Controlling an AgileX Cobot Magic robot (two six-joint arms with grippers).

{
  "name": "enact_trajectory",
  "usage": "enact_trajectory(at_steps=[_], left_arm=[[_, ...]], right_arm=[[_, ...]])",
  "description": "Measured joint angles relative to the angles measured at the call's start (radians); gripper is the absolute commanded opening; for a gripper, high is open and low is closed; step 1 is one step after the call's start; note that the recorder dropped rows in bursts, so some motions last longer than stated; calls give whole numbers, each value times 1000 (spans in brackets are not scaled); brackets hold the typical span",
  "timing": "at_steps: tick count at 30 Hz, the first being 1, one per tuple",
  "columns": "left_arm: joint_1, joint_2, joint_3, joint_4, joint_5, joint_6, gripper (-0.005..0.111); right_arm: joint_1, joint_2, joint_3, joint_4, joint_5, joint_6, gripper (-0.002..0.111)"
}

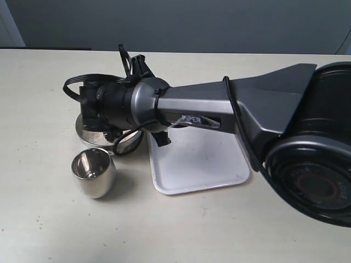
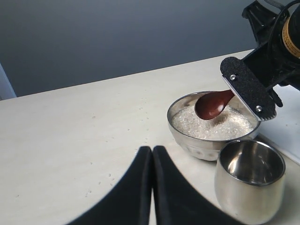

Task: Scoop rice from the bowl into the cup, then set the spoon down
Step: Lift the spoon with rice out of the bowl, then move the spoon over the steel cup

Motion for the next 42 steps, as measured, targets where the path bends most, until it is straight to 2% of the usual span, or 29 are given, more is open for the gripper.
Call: enact_trajectory(at_steps=[15,27,31,37,42], left_arm=[[0,0,0,0,0,0,1],[0,0,0,0,0,0,1],[0,0,0,0,0,0,1],[0,0,0,0,0,0,1],[0,0,0,0,0,0,1]], right_arm=[[11,44,0,-5,14,21,-1],[4,22,0,111,-11,-72,-1],[-24,-8,0,157,-13,-110,-1],[-74,-37,0,330,-30,-261,-1],[-92,-39,0,366,-45,-279,-1]])
